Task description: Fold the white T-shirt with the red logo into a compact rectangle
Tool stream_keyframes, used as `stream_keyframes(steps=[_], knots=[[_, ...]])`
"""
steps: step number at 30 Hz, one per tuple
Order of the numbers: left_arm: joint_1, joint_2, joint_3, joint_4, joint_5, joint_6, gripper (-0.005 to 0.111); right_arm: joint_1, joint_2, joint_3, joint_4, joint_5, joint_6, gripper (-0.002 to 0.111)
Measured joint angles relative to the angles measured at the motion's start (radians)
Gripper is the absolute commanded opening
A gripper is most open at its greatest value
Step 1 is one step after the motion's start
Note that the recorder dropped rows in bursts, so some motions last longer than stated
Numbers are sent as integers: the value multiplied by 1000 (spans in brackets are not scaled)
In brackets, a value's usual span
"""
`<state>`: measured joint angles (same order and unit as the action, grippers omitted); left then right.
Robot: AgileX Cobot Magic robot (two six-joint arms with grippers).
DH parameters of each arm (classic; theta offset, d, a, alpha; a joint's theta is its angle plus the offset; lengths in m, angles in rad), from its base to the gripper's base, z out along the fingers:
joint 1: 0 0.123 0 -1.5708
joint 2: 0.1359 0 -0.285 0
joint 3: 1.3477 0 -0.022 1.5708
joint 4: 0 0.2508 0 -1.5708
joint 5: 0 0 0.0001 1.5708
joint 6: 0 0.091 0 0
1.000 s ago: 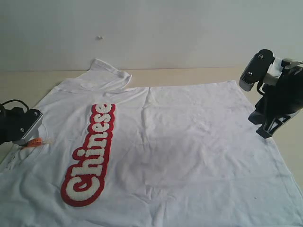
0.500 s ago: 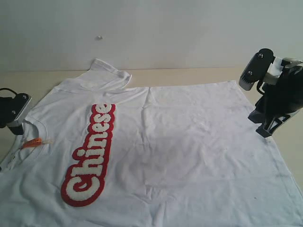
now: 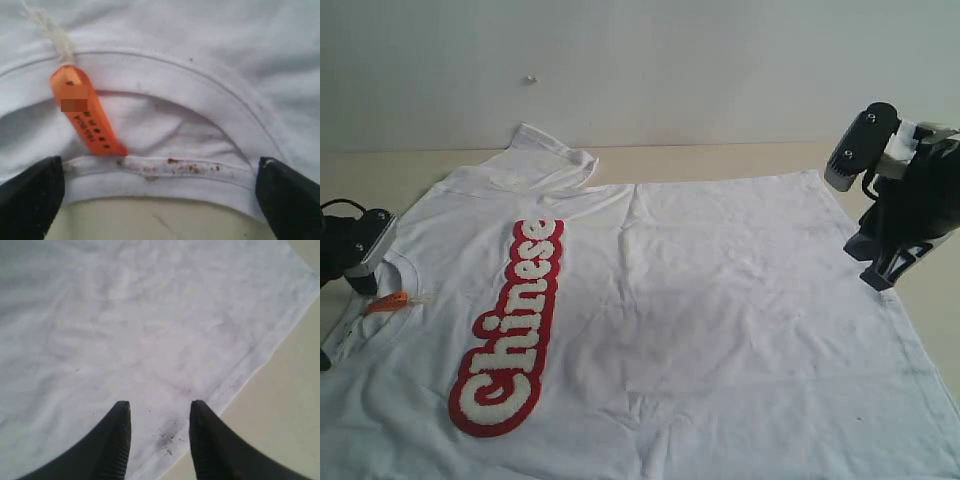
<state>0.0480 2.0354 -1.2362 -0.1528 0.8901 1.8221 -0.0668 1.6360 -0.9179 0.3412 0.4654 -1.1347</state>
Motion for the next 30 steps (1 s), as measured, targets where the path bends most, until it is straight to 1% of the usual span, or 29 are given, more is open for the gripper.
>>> stream_keyframes(steps=[8,18,22,30], knots=[[0,-7,-28,2,-1,0,104,0,7,0,0,-2,0,39],[0,29,-28,17,-47,-80,104,0,7,0,0,-4,0,39],[0,39,-30,32,-9,-54,104,0,7,0,0,-4,0,39],[0,40,-36,50,1,-39,104,0,7,0,0,-4,0,39]])
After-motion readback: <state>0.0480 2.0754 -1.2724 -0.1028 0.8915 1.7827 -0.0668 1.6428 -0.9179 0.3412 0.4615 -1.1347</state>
